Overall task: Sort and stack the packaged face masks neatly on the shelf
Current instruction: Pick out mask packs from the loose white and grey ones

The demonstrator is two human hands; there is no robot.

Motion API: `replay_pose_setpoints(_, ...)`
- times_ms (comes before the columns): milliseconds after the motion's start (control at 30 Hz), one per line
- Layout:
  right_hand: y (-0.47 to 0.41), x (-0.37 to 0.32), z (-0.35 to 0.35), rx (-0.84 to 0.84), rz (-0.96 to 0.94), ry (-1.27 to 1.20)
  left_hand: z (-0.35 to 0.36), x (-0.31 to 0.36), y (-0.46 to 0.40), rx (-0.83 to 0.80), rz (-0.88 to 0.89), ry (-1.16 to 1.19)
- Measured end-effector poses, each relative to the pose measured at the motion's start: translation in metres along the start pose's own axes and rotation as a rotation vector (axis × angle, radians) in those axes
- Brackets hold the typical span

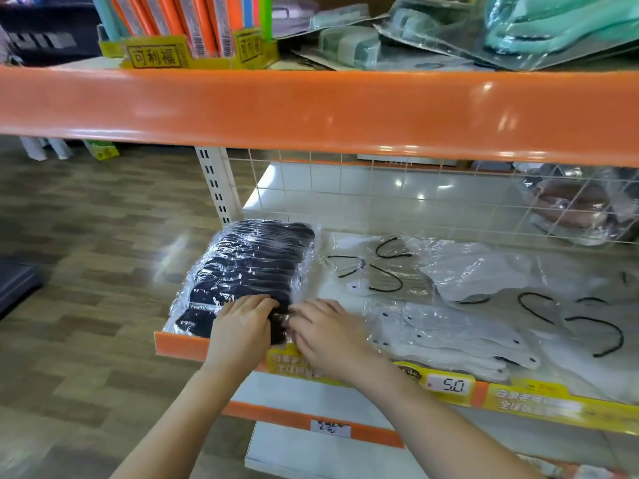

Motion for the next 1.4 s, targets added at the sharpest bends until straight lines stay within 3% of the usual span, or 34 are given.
replay_pose_setpoints(167, 0.052, 0.053, -0.022, 0.002, 0.309, 0.099, 0.014, 0.07, -0.022, -0.005, 0.123, 0.077)
replay_pose_setpoints(267, 0.079, 0.085, -0.027, -0.208, 0.539, 0.021, 0.026, 0.114, -0.036, -0.074, 0.141, 0.126)
replay_pose_setpoints(400, 0.109, 0.116, -0.028, -0.387, 0.7, 0.005, 0.045, 0.158, -0.047, -0.174, 0.101, 0.238)
replay_pose_setpoints(533, 0.133, 0.139, -0.035, -0.386, 0.702, 0.002, 0.062, 0.189, -0.051, -0.196, 0.166, 0.177)
replay_pose_setpoints(900, 0.177, 0.179, -0.057, -0.419, 0.672, -0.087, 0.063, 0.233, -0.065, -0.189, 0.145, 0.164)
replay_pose_setpoints(1133, 0.196, 0.193, -0.067, -0.477, 0.693, -0.086, 0.062, 0.212, -0.083, -0.142, -0.009, 0.26)
replay_pose_setpoints(1300, 0.186, 0.191, -0.085, -0.628, 0.724, 0.092, 0.072, 0.184, -0.101, -0.267, -0.12, 0.203)
replay_pose_setpoints(1400, 0.156, 0.184, -0.101, -0.452, 0.727, 0.049, 0.074, 0.171, -0.107, -0.317, -0.107, 0.171)
Point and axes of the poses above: each hand's wrist, its own y-axis away from the middle knuckle, its own z-axis out of the palm, x = y × z, the point moved 6 cm from there along -y, towards the middle knuckle, and after that the axes turned 13 degrees about -x, right-handed, at the moved point
